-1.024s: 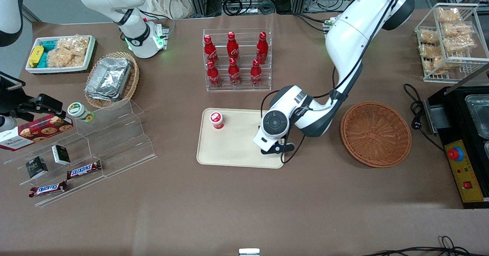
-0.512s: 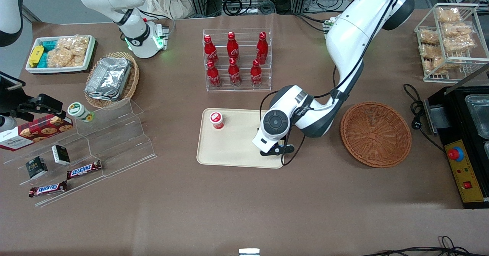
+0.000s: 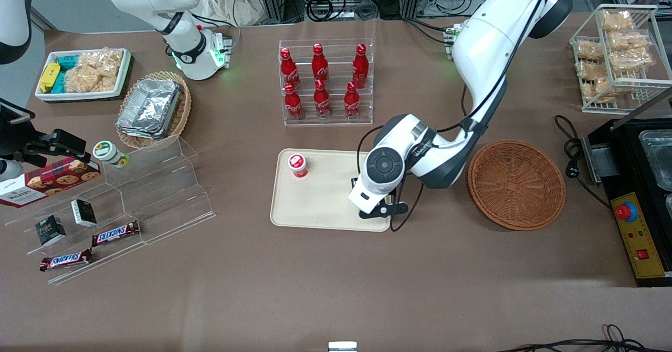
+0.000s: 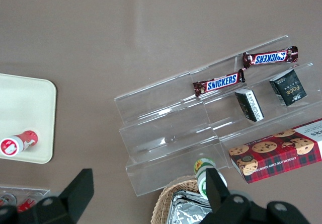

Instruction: Place sandwich from basket to tray

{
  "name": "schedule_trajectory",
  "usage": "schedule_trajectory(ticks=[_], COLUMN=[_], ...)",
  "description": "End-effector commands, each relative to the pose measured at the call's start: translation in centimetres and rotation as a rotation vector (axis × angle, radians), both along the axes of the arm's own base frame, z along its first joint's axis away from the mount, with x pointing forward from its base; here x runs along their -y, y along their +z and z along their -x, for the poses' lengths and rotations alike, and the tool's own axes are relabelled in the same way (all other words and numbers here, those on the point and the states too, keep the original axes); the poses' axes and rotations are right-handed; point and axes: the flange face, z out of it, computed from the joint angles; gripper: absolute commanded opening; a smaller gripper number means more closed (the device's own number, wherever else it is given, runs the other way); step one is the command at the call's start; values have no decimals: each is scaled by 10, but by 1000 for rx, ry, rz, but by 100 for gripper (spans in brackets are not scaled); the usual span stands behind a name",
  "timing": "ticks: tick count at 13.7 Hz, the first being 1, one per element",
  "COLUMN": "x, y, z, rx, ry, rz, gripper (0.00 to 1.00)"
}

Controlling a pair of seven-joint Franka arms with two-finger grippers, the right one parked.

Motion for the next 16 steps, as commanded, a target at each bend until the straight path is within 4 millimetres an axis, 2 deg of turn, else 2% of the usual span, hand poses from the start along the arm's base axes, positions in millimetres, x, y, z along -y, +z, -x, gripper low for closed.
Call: schedule_trajectory(ticks=[1,3,4,5,8,10,11,12,13,16], x=[-49,-99,-118,-131,-207,-255,-269,-288,-316,-349], y=[63,85,94,109,144,169,176,185,191,219], z=[-8,-15,-11,3,32,41,44,42,37,18], rx=[8,23,41,70,124,78,53,47,26,7], ry=[55,115,131,97,35,-43,-77,-100,-125,-249], rz=[-64,-74,-78,-81,-75,-43,-45,-40,-32,-6], gripper=[100,100,100,100,98,98,99,100,100,100])
